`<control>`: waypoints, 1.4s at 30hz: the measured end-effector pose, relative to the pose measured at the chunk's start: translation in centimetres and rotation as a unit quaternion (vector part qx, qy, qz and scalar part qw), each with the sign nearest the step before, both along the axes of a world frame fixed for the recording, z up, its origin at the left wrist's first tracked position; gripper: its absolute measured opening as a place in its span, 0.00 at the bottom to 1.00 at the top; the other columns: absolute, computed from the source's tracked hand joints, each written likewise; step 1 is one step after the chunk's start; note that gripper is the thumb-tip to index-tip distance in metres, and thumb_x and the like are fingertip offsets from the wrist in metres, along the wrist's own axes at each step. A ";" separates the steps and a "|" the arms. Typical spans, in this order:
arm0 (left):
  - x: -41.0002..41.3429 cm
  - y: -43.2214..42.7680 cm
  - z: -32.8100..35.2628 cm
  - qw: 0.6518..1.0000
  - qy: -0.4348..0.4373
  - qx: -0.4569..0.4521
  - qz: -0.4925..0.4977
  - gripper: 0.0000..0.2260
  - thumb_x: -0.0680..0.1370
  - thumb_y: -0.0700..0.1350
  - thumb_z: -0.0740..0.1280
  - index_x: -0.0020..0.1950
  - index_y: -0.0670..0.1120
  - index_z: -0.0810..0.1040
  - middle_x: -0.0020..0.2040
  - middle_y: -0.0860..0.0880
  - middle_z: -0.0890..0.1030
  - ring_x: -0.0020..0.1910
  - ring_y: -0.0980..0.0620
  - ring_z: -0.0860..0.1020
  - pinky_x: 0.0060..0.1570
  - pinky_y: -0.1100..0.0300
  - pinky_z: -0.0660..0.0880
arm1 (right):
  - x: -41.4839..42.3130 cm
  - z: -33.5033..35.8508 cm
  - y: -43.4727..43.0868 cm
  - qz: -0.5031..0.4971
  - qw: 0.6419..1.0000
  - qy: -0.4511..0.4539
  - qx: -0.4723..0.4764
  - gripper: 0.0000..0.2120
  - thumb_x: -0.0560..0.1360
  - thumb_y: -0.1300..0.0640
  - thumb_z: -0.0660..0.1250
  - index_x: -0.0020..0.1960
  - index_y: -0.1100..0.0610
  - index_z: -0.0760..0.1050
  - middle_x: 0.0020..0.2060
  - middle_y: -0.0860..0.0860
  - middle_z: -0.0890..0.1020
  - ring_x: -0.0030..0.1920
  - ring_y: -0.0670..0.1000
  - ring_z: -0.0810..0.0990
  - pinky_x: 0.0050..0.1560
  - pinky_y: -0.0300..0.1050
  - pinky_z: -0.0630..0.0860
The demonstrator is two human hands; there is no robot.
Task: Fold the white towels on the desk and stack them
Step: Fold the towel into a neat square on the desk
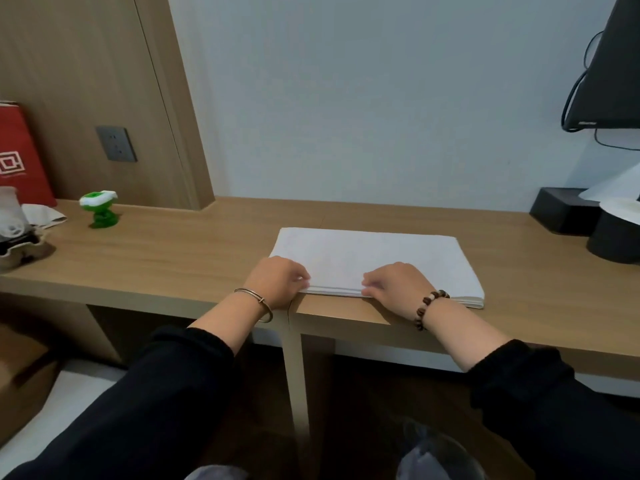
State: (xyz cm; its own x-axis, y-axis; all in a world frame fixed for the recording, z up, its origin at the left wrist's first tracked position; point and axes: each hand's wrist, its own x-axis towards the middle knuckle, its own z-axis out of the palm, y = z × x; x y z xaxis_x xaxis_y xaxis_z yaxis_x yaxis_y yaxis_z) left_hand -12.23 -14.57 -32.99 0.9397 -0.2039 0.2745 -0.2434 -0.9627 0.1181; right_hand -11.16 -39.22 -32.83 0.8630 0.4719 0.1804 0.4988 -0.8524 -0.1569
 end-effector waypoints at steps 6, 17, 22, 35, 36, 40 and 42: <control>-0.4 -0.5 -0.3 0.994 -0.015 0.103 -0.031 0.12 0.80 0.51 0.57 0.55 0.52 0.78 0.47 0.48 0.82 0.46 0.47 0.78 0.39 0.61 0.66 | -0.7 0.9 1.3 0.035 0.984 -0.069 -0.163 0.12 0.79 0.62 0.54 0.58 0.53 0.71 0.43 0.54 0.81 0.39 0.55 0.75 0.38 0.43 0.67; -0.4 -1.3 -0.8 0.967 -0.051 0.246 -0.040 0.11 0.82 0.48 0.54 0.54 0.47 0.74 0.40 0.49 0.79 0.43 0.43 0.79 0.36 0.58 0.65 | -0.5 0.7 2.6 -0.001 0.981 -0.109 -0.161 0.10 0.76 0.66 0.56 0.55 0.56 0.66 0.36 0.50 0.71 0.34 0.52 0.69 0.31 0.43 0.63; -0.4 -1.2 -0.6 0.971 -0.049 0.230 -0.039 0.12 0.82 0.47 0.52 0.55 0.45 0.72 0.44 0.44 0.81 0.41 0.42 0.78 0.34 0.58 0.62 | -1.8 -0.2 2.5 -0.006 0.983 -0.145 -0.112 0.09 0.77 0.64 0.58 0.41 0.54 0.64 0.41 0.52 0.76 0.37 0.51 0.66 0.34 0.42 0.60; -1.8 0.3 0.4 0.944 -0.061 0.309 -0.103 0.08 0.77 0.36 0.58 0.52 0.46 0.73 0.51 0.49 0.74 0.50 0.49 0.73 0.32 0.58 0.63 | -1.7 -0.7 2.2 -0.044 0.995 -0.075 -0.047 0.08 0.75 0.64 0.59 0.48 0.55 0.75 0.47 0.50 0.79 0.46 0.52 0.76 0.41 0.41 0.66; -1.8 0.2 0.3 0.945 -0.045 0.311 -0.093 0.09 0.78 0.37 0.57 0.53 0.46 0.72 0.52 0.49 0.73 0.52 0.49 0.72 0.33 0.58 0.63 | -1.6 -0.6 2.2 -0.042 0.995 -0.076 -0.050 0.09 0.75 0.65 0.59 0.48 0.55 0.75 0.47 0.50 0.79 0.47 0.52 0.76 0.41 0.41 0.65; -1.8 0.3 0.1 0.955 -0.028 0.287 -0.069 0.08 0.78 0.39 0.57 0.53 0.47 0.73 0.52 0.50 0.73 0.51 0.50 0.72 0.34 0.58 0.63 | -1.8 -0.8 1.8 0.013 0.990 -0.103 -0.092 0.10 0.74 0.67 0.58 0.51 0.56 0.74 0.48 0.51 0.78 0.49 0.53 0.75 0.41 0.41 0.66; -1.8 0.2 0.0 0.960 -0.026 0.273 -0.060 0.08 0.77 0.39 0.57 0.52 0.47 0.73 0.51 0.50 0.73 0.50 0.50 0.72 0.35 0.58 0.64 | -1.8 -0.8 1.1 0.031 0.988 -0.113 -0.098 0.11 0.75 0.67 0.58 0.51 0.57 0.74 0.48 0.52 0.77 0.49 0.52 0.74 0.40 0.41 0.65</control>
